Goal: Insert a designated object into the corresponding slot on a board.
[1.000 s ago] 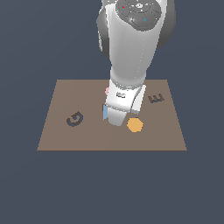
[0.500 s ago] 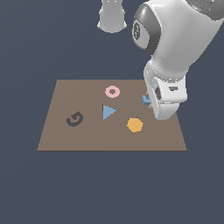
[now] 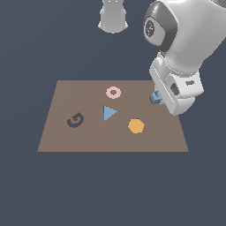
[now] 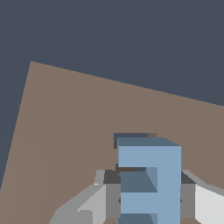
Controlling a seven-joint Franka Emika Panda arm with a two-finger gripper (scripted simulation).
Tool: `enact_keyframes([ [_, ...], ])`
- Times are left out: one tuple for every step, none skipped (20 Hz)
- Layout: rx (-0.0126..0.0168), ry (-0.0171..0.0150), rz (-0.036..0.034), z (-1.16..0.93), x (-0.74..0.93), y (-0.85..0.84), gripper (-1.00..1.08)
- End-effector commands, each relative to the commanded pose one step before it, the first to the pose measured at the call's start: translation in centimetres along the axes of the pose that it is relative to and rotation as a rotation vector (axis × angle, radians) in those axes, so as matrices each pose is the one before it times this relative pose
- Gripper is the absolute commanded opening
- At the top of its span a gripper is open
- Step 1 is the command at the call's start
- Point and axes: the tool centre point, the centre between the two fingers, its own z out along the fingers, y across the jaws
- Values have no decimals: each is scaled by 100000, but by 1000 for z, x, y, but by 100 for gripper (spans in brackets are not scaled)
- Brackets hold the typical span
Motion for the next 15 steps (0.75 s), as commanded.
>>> enact_keyframes([
  [-24, -57, -88, 199, -32, -21, -100],
  [-20, -40, -225, 274, 27, -41, -100],
  [-19, -39, -225, 274, 26, -43, -100],
  [-11, -23, -136, 165, 16, -27, -100],
  [-5, -11, -68, 54, 19, -10, -100],
  [0, 0, 0, 0, 0, 0, 100],
  [0, 0, 0, 0, 0, 0, 100],
  [0, 0, 0, 0, 0, 0, 100],
  [0, 0, 0, 0, 0, 0, 100],
  [0, 0, 0, 0, 0, 0, 100],
  [0, 0, 0, 0, 0, 0, 100],
  [0, 0, 0, 0, 0, 0, 100],
  [0, 0, 0, 0, 0, 0, 100],
  [0, 0, 0, 0, 0, 0, 100],
  [0, 0, 0, 0, 0, 0, 100],
])
